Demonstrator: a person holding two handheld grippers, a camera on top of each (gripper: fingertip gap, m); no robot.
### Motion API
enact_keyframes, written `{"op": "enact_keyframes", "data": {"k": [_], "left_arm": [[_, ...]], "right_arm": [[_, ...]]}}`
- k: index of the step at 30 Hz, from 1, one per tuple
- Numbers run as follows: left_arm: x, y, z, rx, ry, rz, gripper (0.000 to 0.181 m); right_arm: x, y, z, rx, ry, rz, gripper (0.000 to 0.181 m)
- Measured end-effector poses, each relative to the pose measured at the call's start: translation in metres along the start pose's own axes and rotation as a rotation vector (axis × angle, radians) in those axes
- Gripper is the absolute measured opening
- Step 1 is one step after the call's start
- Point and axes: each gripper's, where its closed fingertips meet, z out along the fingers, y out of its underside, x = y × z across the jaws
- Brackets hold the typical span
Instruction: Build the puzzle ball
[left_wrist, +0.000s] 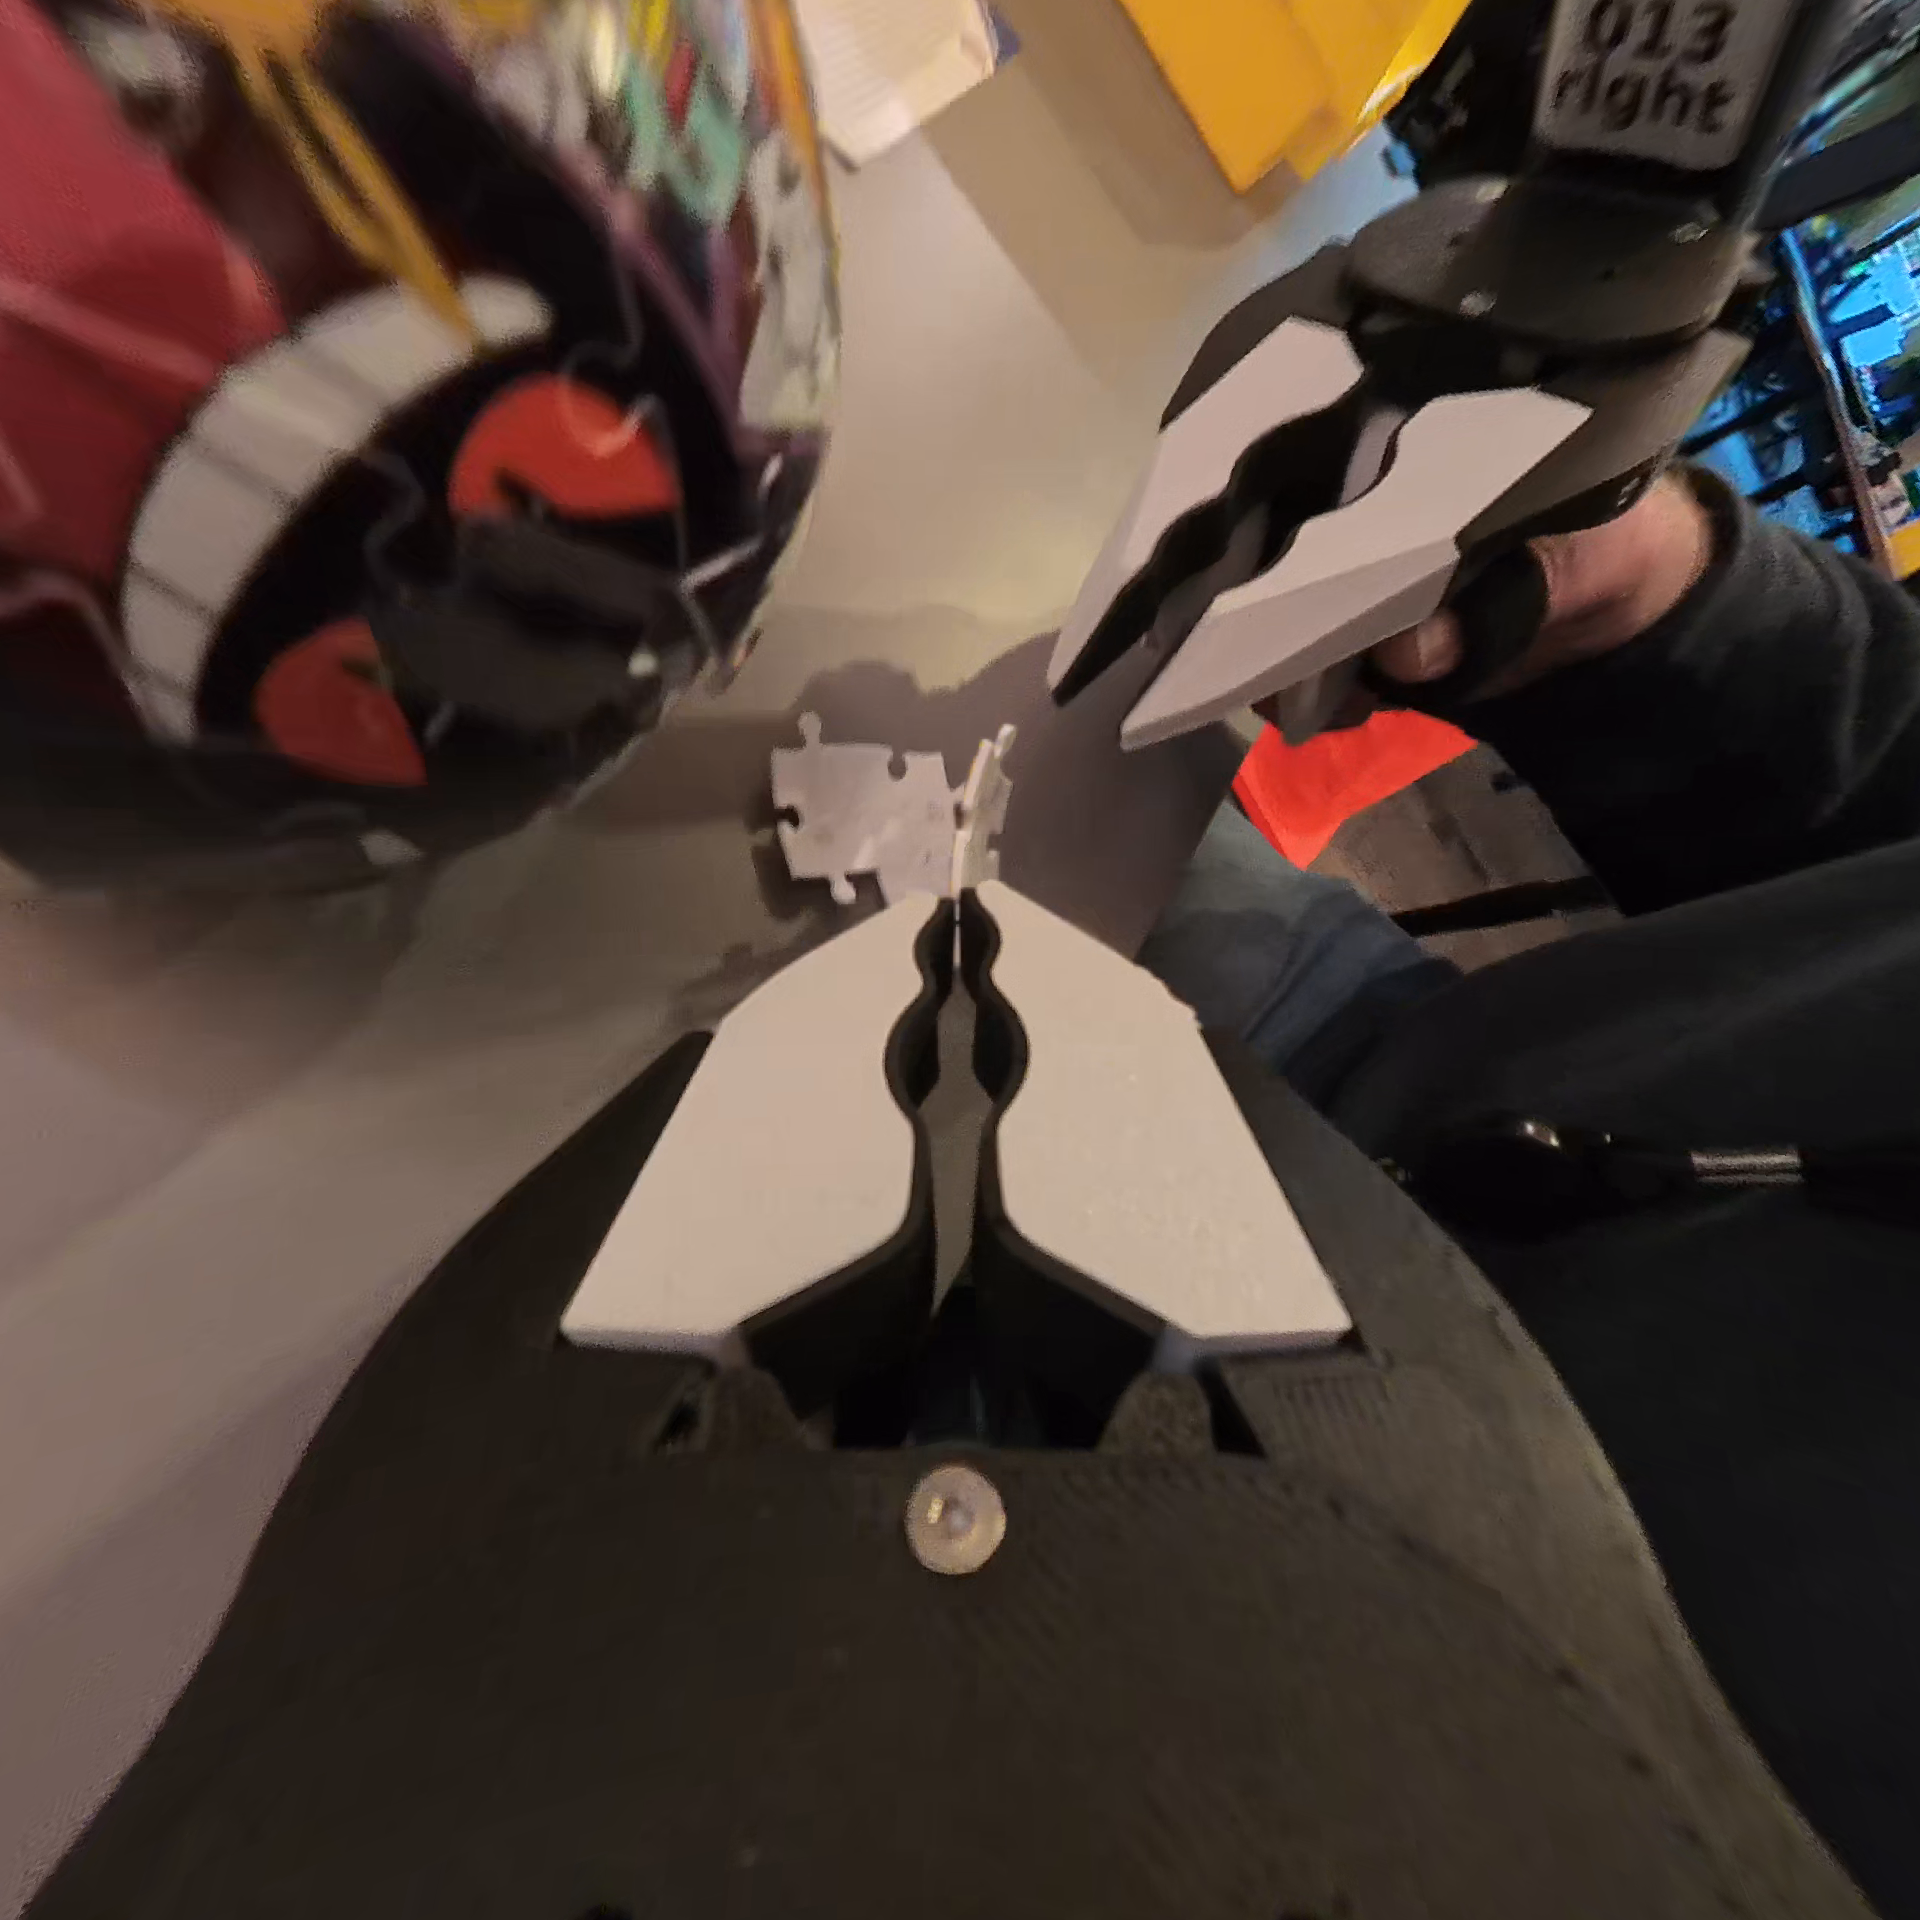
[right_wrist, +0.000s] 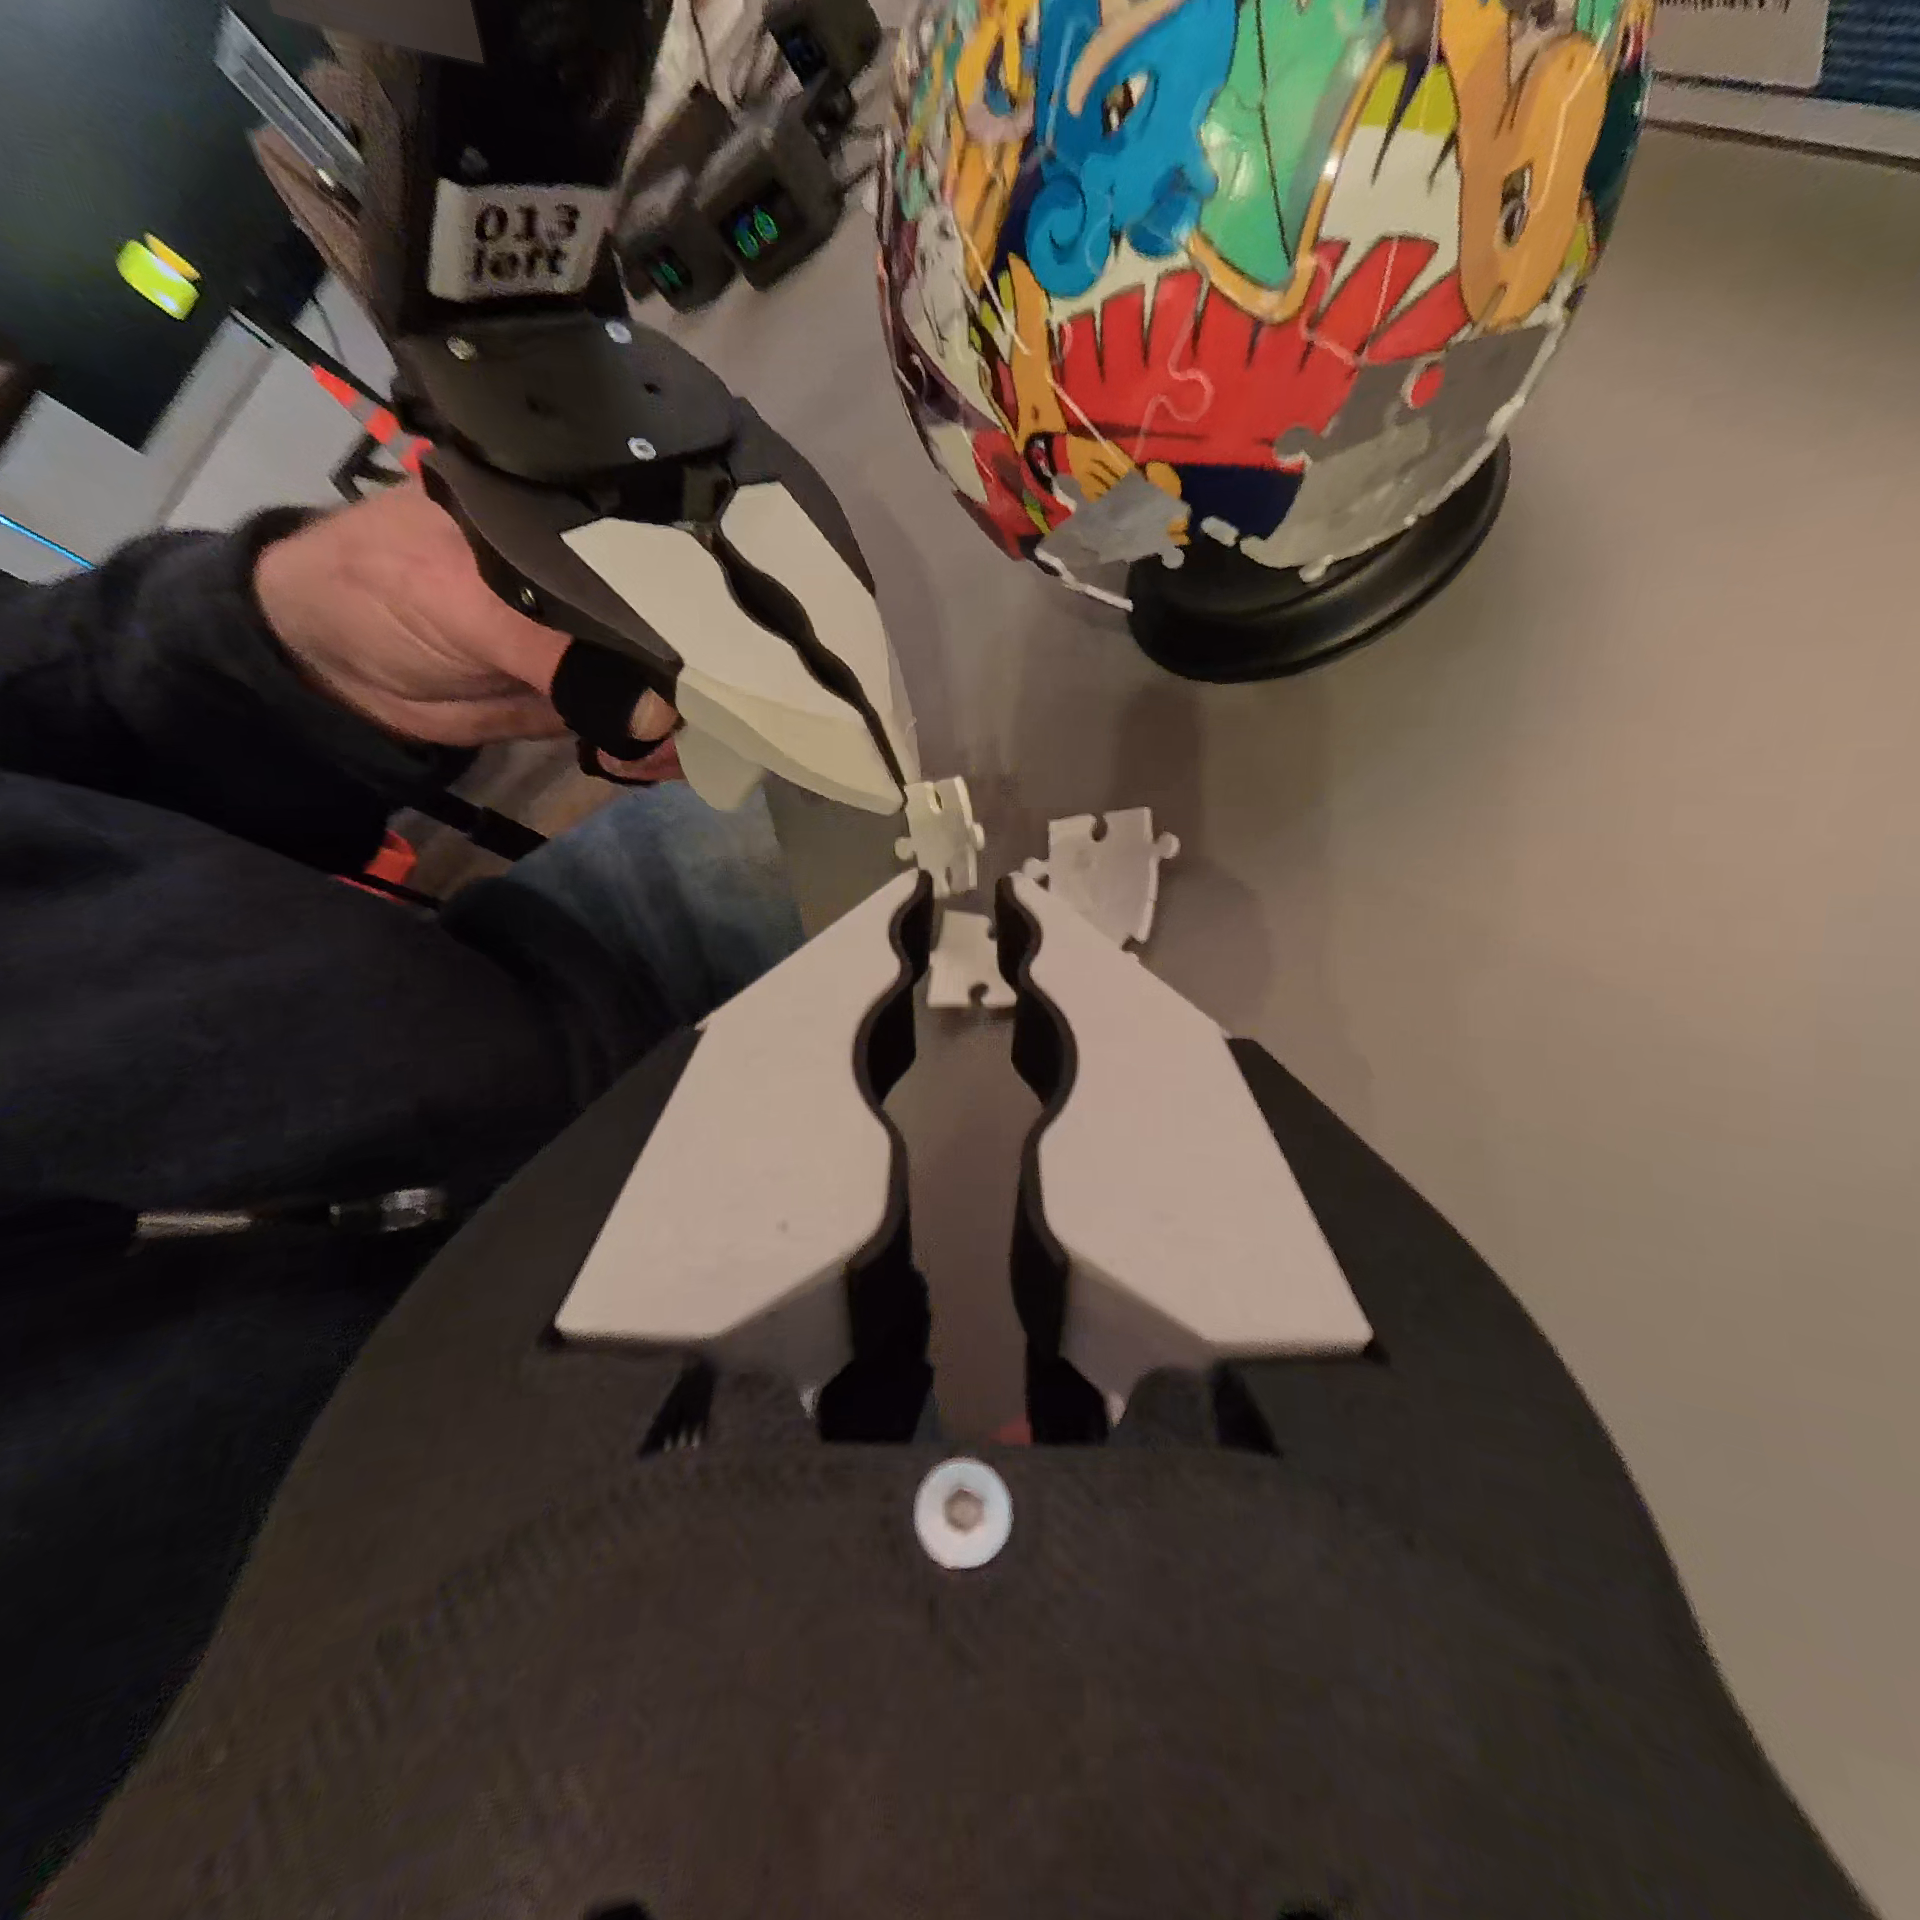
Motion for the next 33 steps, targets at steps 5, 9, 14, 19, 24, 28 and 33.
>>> {"op": "enact_keyframes", "data": {"k": [5, 9, 14, 19, 24, 28, 33], "left_arm": [[-0.013, 0.017, 0.006, -0.069, -0.016, -0.078, 0.001], [-0.014, 0.021, 0.007, -0.090, -0.011, -0.097, 0.001], [-0.015, 0.021, 0.005, -0.085, -0.007, -0.134, 0.001], [-0.015, 0.018, 0.003, -0.058, -0.007, -0.146, 0.001], [-0.004, -0.002, -0.002, 0.070, 0.067, -0.157, 0.001], [0.007, -0.011, -0.001, 0.157, 0.129, -0.172, 0.001], [0.011, -0.017, -0.006, 0.249, 0.176, -0.198, 0.001]], "right_arm": [[0.006, 0.018, 0.007, -0.090, 0.048, -0.058, 0.009], [0.005, 0.017, 0.009, -0.089, 0.035, -0.059, 0.009], [0.002, 0.019, 0.014, -0.111, 0.030, -0.090, 0.009], [-0.001, 0.012, 0.013, -0.086, 0.034, -0.107, 0.010], [-0.008, 0.002, 0.017, -0.024, -0.020, -0.015, 0.016], [-0.007, -0.007, 0.017, 0.031, -0.055, 0.080, 0.008], [-0.011, -0.013, 0.018, 0.061, -0.108, 0.116, 0.003]]}}
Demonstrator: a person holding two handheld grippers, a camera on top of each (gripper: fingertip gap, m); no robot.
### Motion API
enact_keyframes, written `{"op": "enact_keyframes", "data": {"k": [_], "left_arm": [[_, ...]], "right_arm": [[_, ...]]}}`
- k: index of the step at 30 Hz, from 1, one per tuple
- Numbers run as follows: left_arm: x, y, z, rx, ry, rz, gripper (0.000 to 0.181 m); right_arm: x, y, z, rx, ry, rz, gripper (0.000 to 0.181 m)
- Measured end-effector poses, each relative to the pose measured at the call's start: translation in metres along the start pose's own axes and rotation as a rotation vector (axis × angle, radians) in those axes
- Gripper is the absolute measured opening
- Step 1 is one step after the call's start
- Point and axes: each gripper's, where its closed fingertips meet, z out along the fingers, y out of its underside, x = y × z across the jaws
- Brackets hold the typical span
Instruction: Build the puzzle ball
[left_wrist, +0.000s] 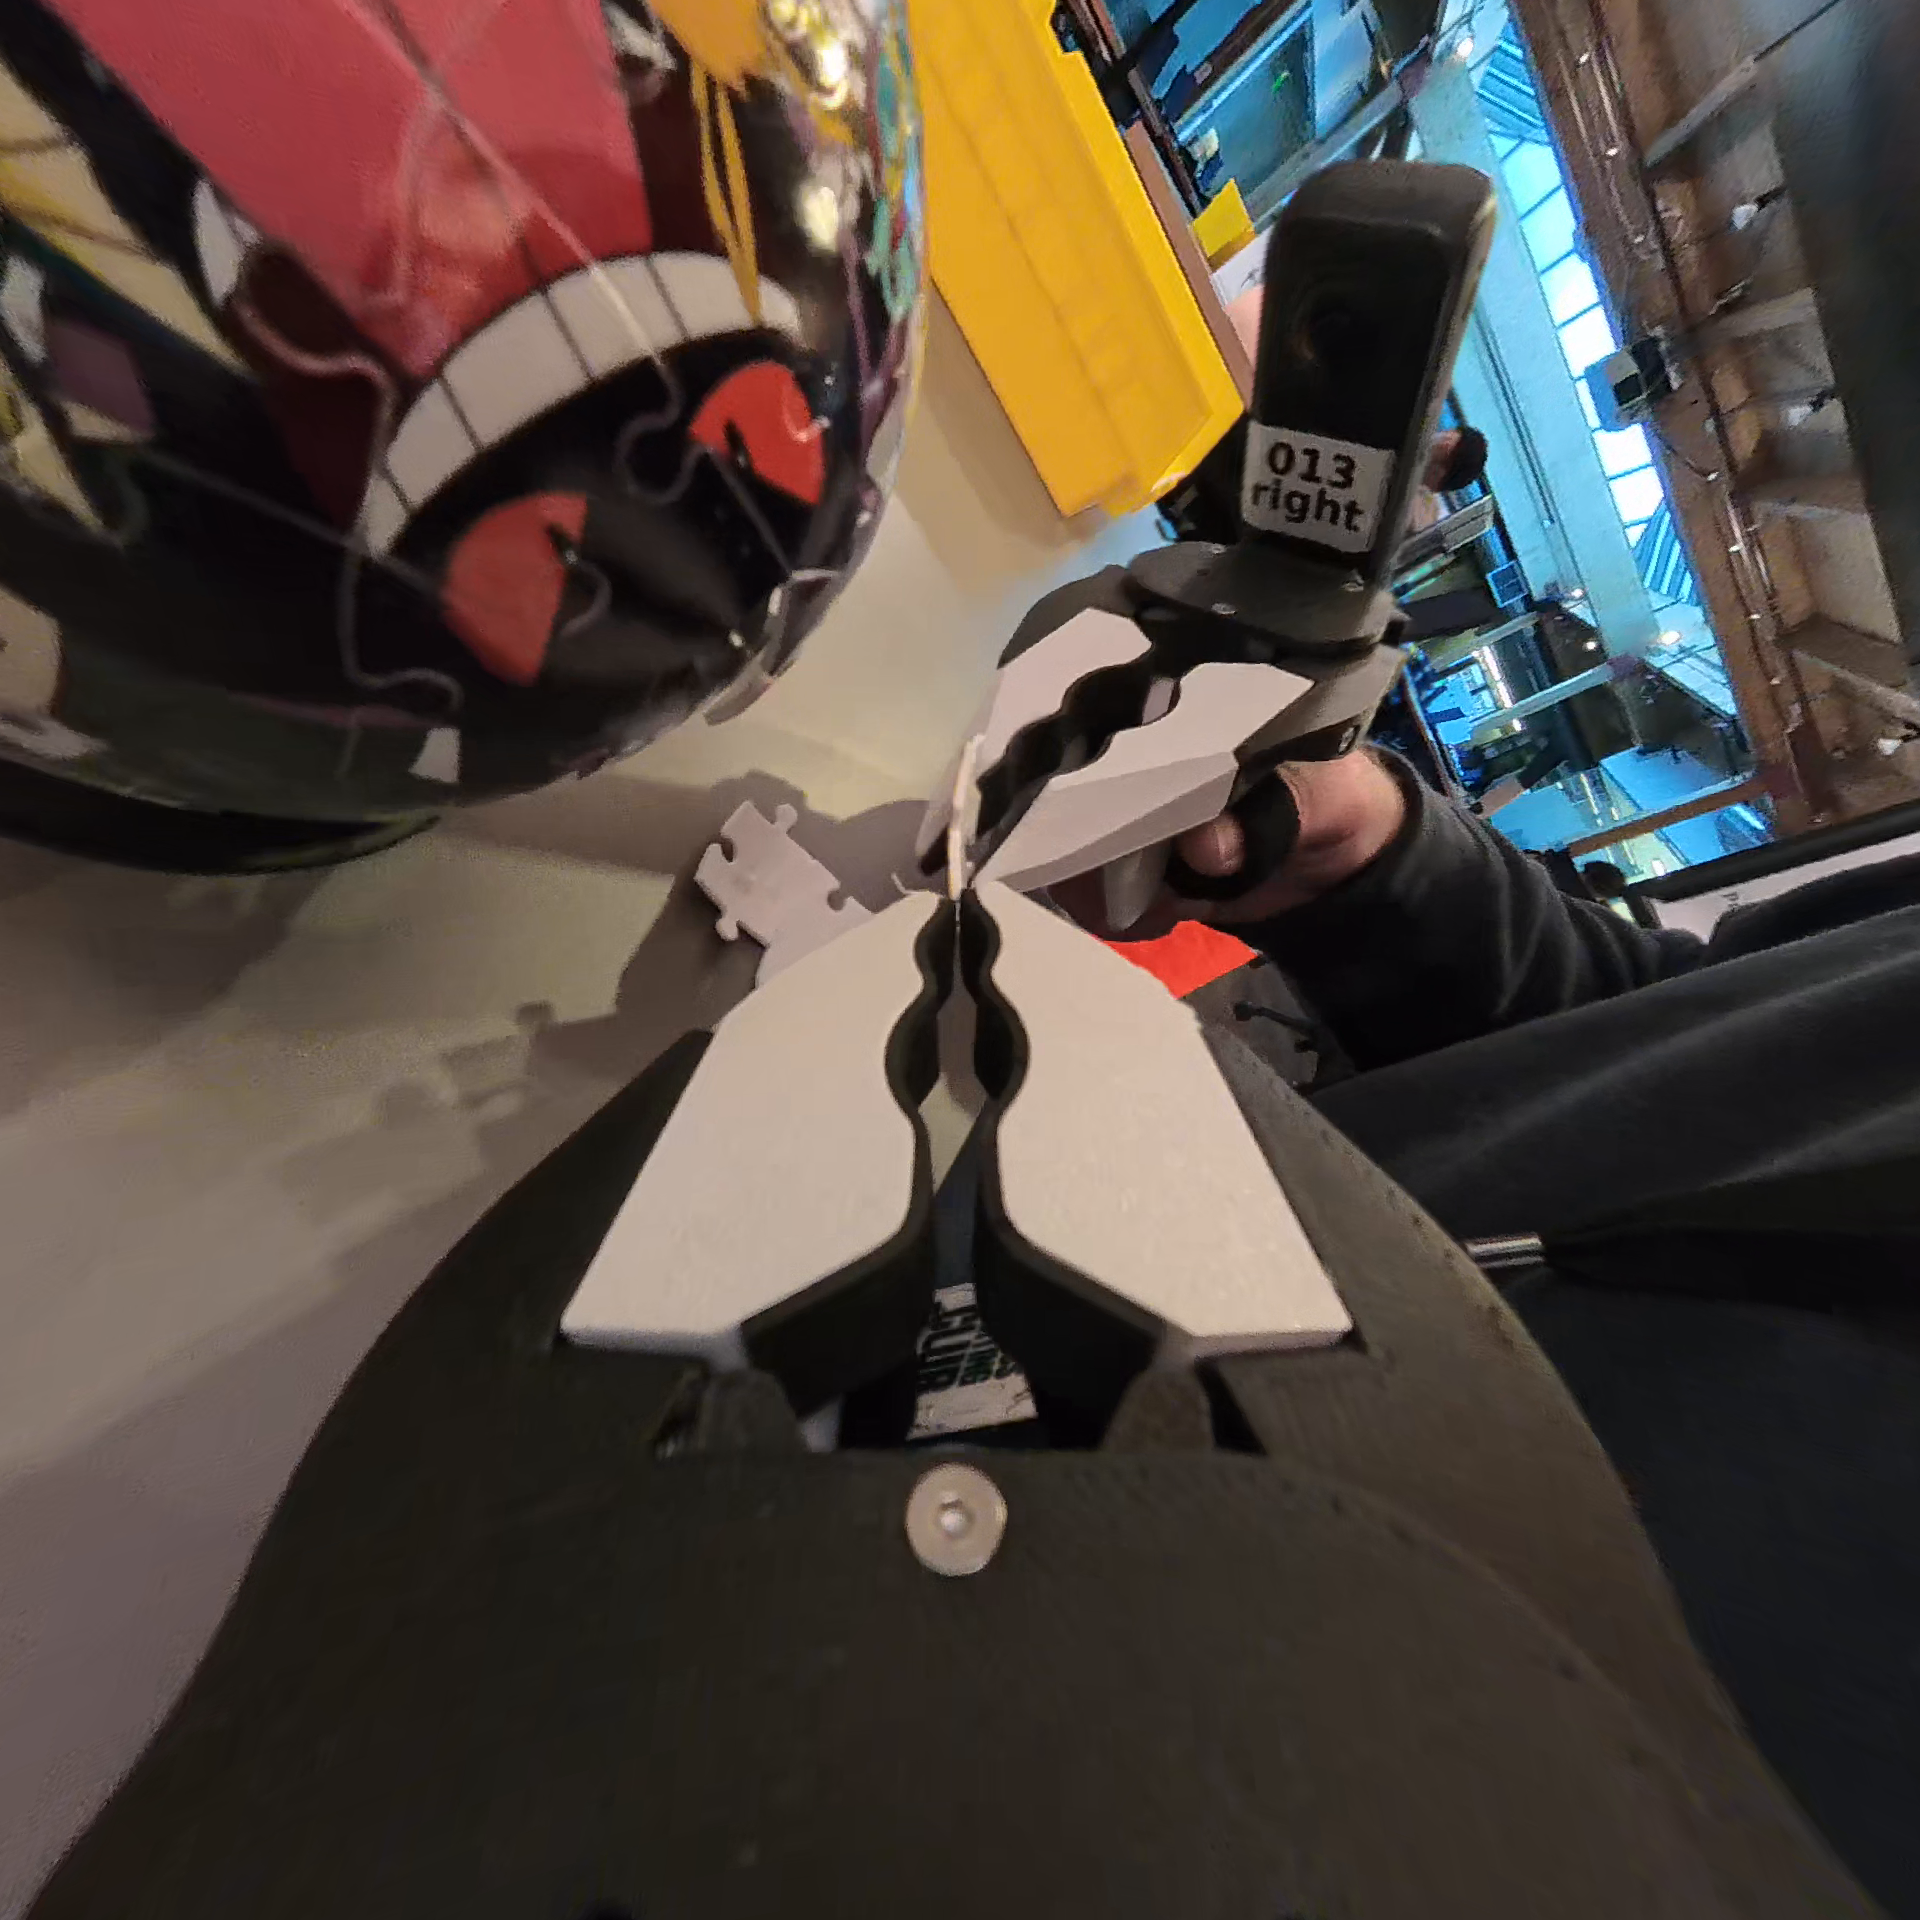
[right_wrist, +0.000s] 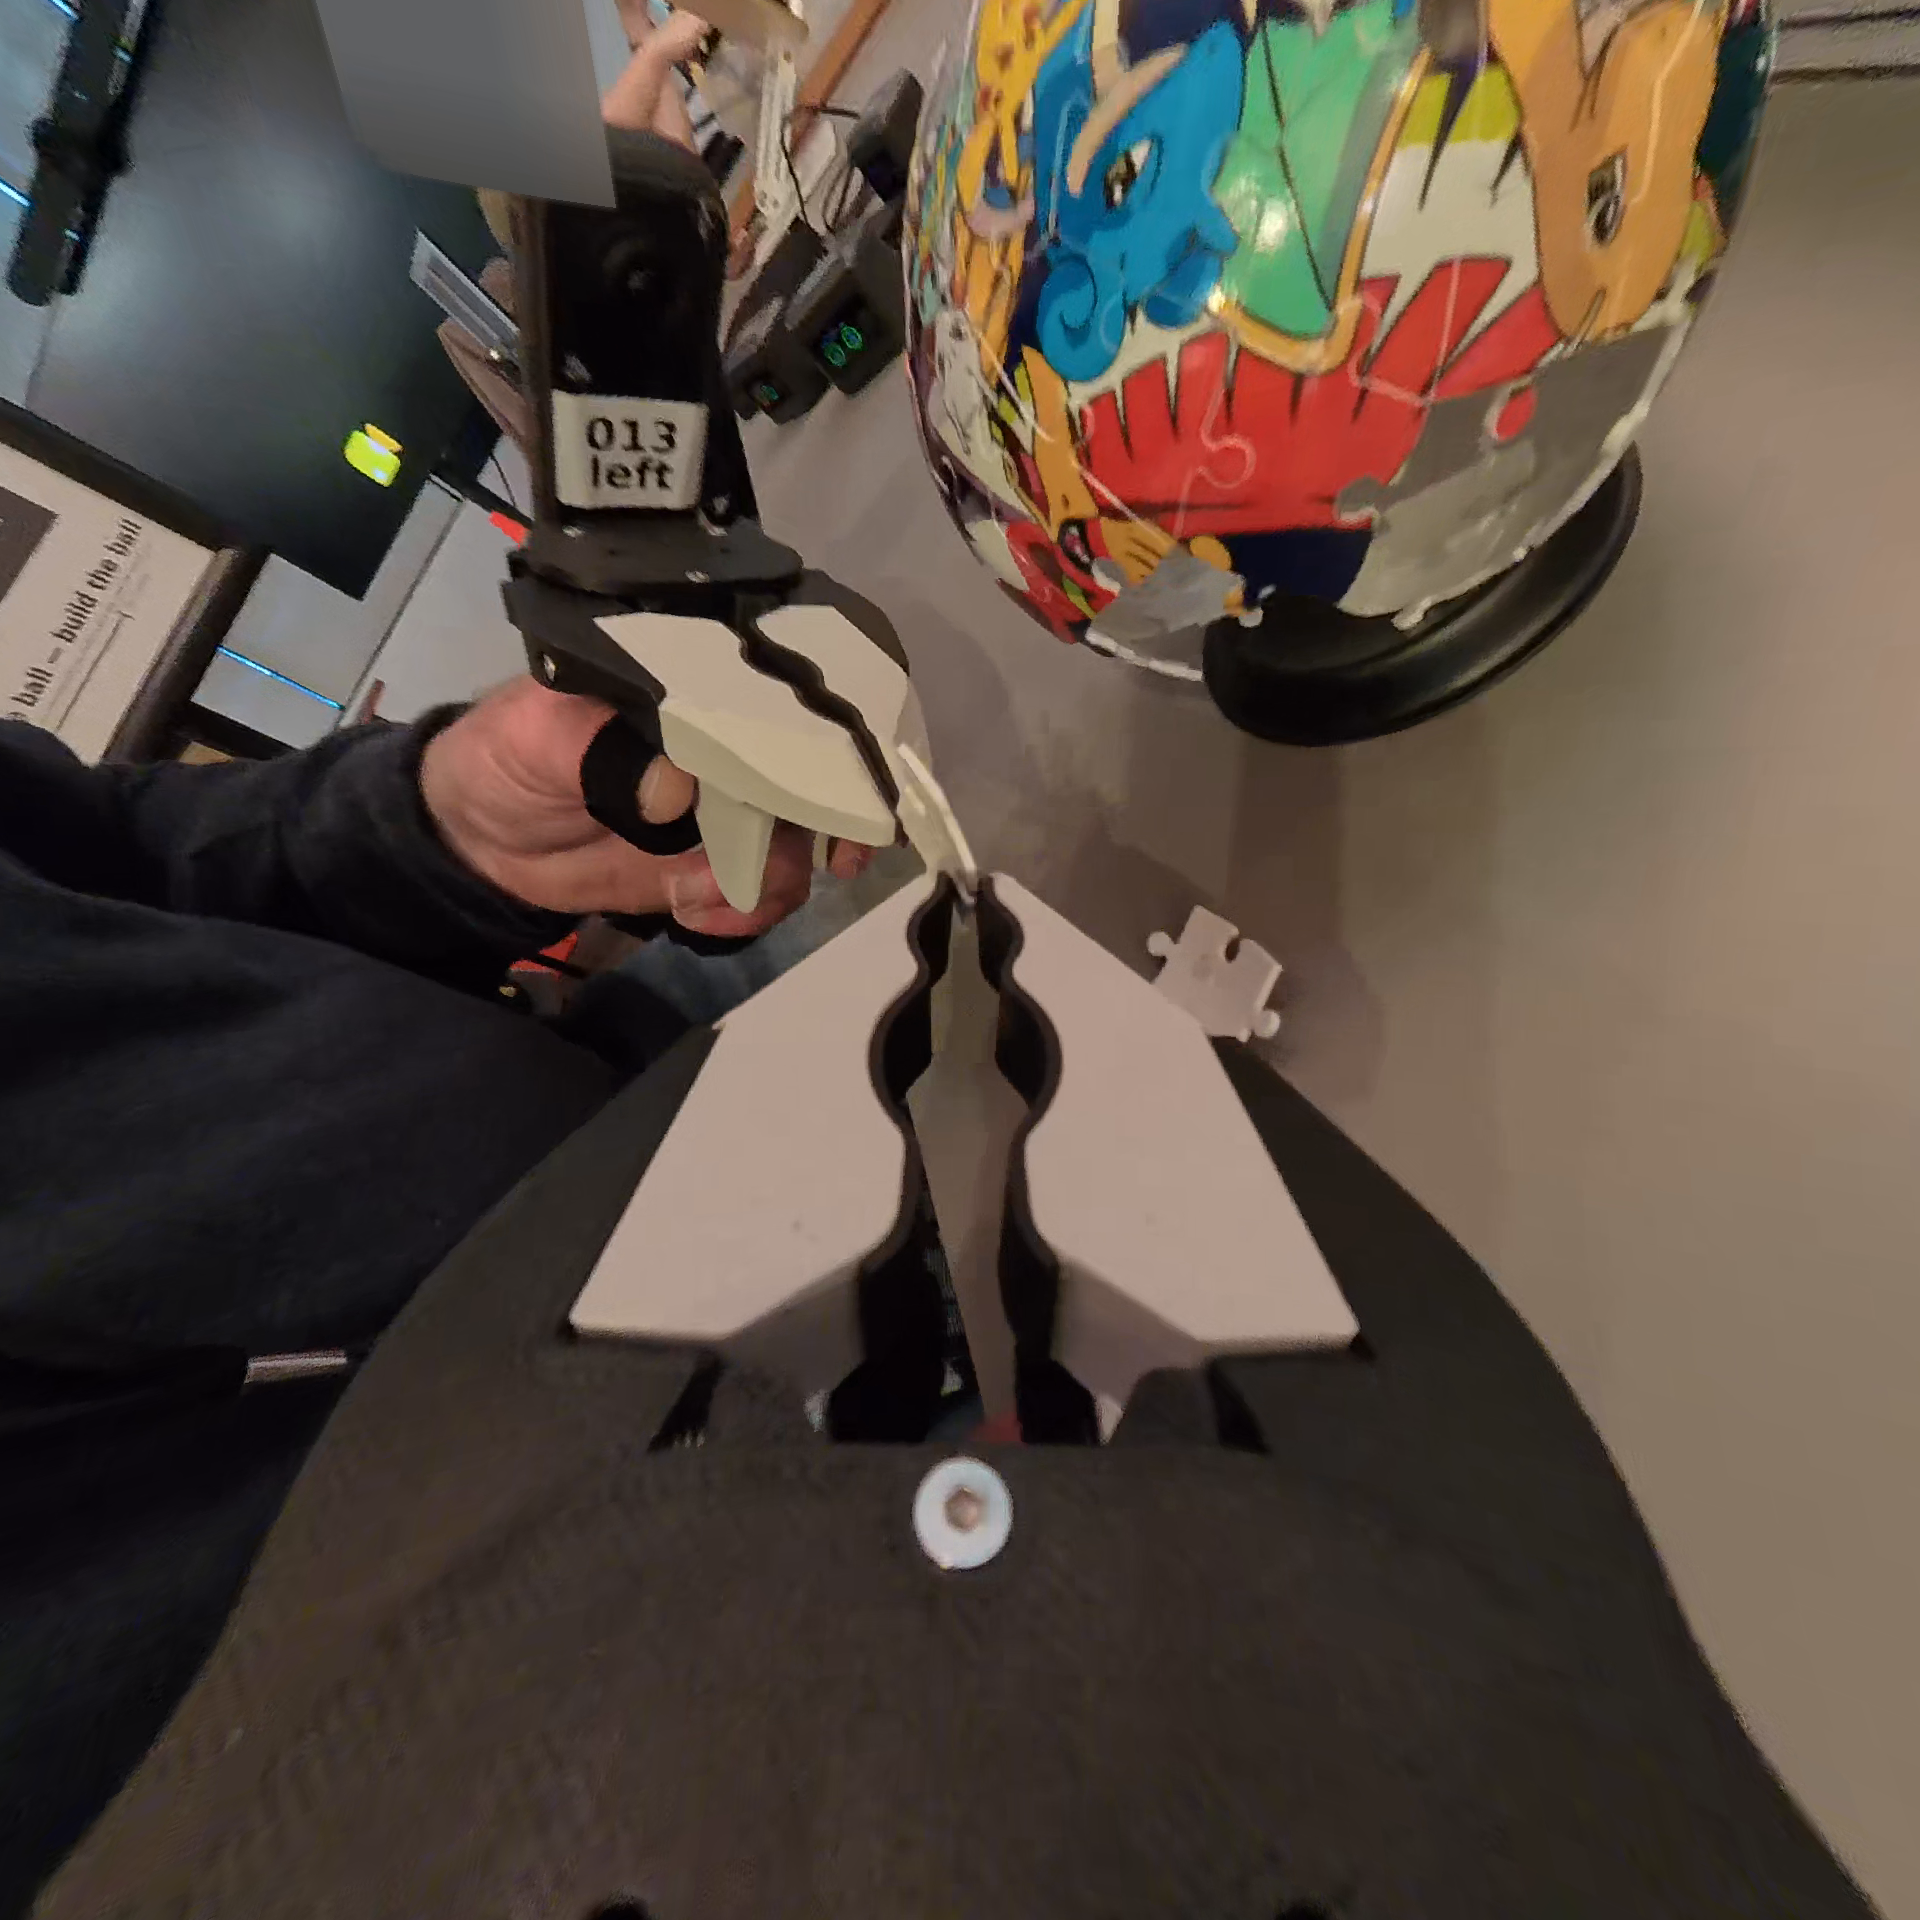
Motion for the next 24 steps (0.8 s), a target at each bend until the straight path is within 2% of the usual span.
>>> {"op": "enact_keyframes", "data": {"k": [5, 8, 11, 15, 19, 24], "left_arm": [[0.001, -0.004, -0.002, 0.047, 0.027, -0.005, 0.001], [0.000, -0.003, -0.002, 0.037, 0.000, 0.037, 0.003], [-0.003, 0.004, -0.002, -0.005, -0.056, 0.077, 0.010], [-0.009, 0.026, -0.003, -0.114, -0.133, 0.108, 0.011], [-0.016, 0.041, 0.002, -0.198, -0.192, 0.126, 0.012], [-0.025, 0.041, 0.010, -0.211, -0.233, 0.126, 0.011]], "right_arm": [[-0.005, -0.001, -0.002, -0.054, -0.035, -0.055, 0.000], [0.008, 0.000, -0.004, -0.151, 0.035, -0.129, 0.000], [0.021, 0.002, -0.007, -0.270, 0.064, -0.174, 0.000], [0.034, 0.009, -0.009, -0.405, 0.047, -0.190, 0.000], [0.036, 0.013, -0.008, -0.500, 0.010, -0.211, 0.000], [0.039, 0.011, -0.007, -0.546, -0.007, -0.215, 0.000]]}}
